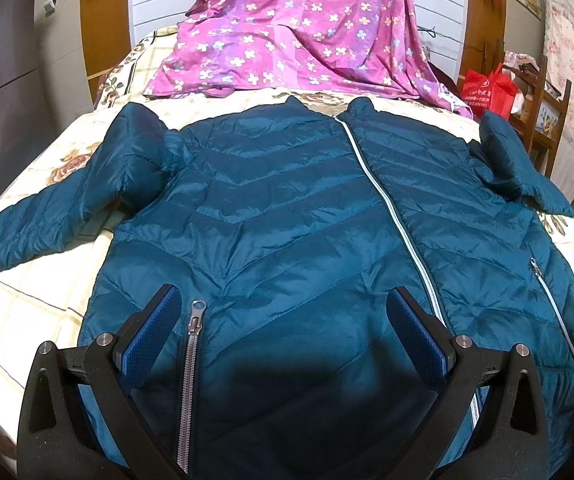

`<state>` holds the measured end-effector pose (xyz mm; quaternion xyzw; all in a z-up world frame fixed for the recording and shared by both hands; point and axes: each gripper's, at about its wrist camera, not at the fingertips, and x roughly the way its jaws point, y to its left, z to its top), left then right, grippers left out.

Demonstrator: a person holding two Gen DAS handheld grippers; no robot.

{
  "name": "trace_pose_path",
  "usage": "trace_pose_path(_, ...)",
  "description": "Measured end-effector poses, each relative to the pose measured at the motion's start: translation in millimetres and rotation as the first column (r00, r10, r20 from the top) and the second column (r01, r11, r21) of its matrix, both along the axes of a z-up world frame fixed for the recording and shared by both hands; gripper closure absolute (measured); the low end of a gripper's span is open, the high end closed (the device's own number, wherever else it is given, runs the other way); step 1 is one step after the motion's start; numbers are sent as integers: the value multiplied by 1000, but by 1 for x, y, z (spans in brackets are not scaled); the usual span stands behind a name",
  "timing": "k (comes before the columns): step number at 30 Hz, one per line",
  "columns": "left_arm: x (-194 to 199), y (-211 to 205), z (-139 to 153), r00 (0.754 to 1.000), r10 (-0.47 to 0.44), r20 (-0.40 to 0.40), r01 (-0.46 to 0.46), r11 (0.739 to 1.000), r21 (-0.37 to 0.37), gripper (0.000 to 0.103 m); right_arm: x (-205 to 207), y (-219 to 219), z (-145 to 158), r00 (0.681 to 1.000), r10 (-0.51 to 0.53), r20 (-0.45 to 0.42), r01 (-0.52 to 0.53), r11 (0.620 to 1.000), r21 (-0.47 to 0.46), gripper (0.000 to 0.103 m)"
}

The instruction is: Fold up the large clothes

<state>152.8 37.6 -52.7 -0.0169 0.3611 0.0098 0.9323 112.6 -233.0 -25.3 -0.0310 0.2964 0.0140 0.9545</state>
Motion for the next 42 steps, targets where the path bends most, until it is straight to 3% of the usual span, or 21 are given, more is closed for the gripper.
trace_pose_path(42,1,-1,1,1000,0,-6,0,1000,3,0,-1,1,-4,1000,1,0,-1,1000,2,0)
